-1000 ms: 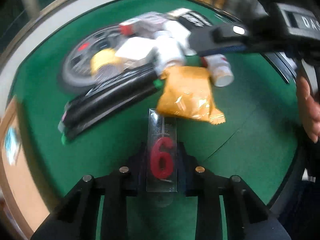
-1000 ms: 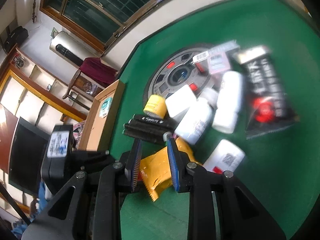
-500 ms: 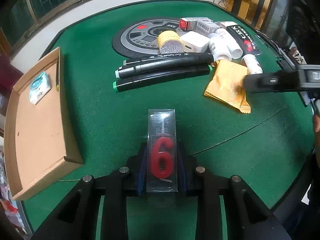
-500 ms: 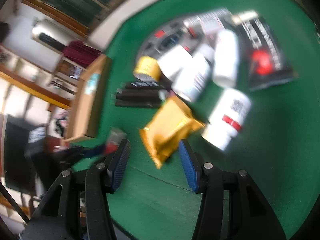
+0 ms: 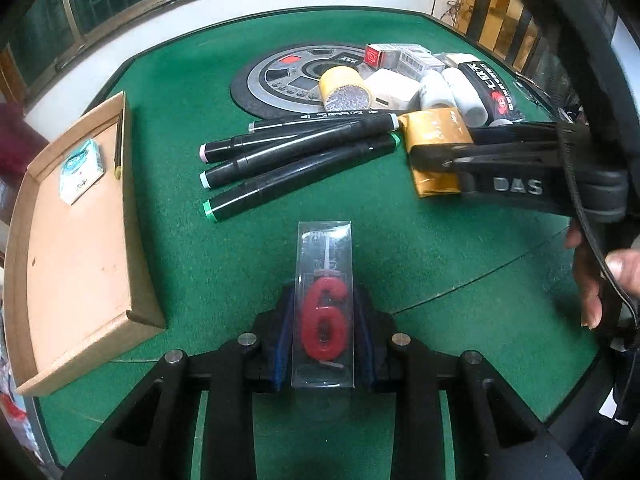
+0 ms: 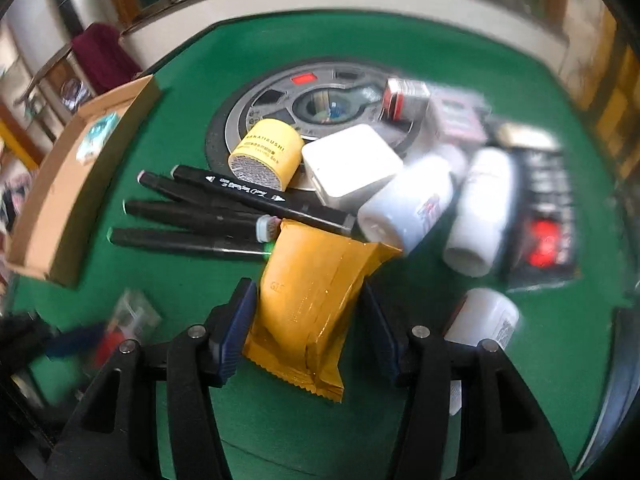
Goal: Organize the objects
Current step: 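Lift the candle box and yellow packet and carry them toward the tray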
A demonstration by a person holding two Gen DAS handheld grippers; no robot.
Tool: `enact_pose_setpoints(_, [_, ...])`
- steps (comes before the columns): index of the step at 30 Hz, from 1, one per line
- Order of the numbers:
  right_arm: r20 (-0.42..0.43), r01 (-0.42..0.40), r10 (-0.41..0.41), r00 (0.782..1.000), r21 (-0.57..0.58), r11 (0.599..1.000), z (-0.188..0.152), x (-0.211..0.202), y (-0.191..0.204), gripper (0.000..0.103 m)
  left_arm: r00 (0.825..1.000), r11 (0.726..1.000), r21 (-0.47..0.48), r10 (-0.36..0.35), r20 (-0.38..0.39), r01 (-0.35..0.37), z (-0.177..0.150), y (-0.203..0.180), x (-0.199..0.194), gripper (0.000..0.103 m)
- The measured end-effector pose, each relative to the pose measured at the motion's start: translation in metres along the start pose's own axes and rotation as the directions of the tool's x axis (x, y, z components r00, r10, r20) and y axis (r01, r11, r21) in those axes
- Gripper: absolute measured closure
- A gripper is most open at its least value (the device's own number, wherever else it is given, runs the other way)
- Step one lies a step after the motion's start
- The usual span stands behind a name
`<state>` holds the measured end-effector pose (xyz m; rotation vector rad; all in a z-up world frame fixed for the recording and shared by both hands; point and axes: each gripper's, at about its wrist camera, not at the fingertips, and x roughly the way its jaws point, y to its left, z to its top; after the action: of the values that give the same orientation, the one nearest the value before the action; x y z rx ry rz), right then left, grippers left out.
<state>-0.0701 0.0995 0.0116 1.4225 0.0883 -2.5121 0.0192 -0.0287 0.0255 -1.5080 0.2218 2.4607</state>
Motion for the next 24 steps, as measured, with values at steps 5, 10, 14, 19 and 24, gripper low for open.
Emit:
enact_pose_setpoints(5, [0.054, -0.075, 0.076, 0.996, -0.009, 0.997, -0.005, -0.015, -0.009, 0.070, 0.999, 0.999, -0.032, 0.008, 0.039, -0.007, 0.001, 0.001, 0.002, 0.079])
enact_pose_setpoints(10, [0.088, -0.143, 0.141, 0.986, 0.015, 0.990, -0.011, -0.032, -0.018, 0.082, 0.999, 0.996, -0.086, -0.017, 0.050, 0.021, -0.001, 0.008, 0.000, 0.079])
enact_pose_setpoints(14, [0.067, -0.156, 0.155, 0.986, 0.016, 0.988, -0.011, -0.030, -0.022, 0.088, 0.999, 0.995, -0.096, -0.007, 0.038, 0.011, -0.001, 0.010, 0.001, 0.079])
enact_pose_setpoints(19, [0.067, -0.114, 0.112, 0.991, 0.026, 0.993, -0.011, -0.029, -0.018, 0.078, 0.998, 0.997, -0.070, 0.044, 0.038, -0.041, -0.001, 0.000, 0.002, 0.079])
enact_pose_setpoints(24, [0.080, -0.076, 0.073, 0.994, 0.030, 0.997, -0.014, -0.030, -0.008, 0.037, 0.998, 0.996, -0.079, 0.040, 0.043, -0.037, -0.001, 0.001, 0.003, 0.078])
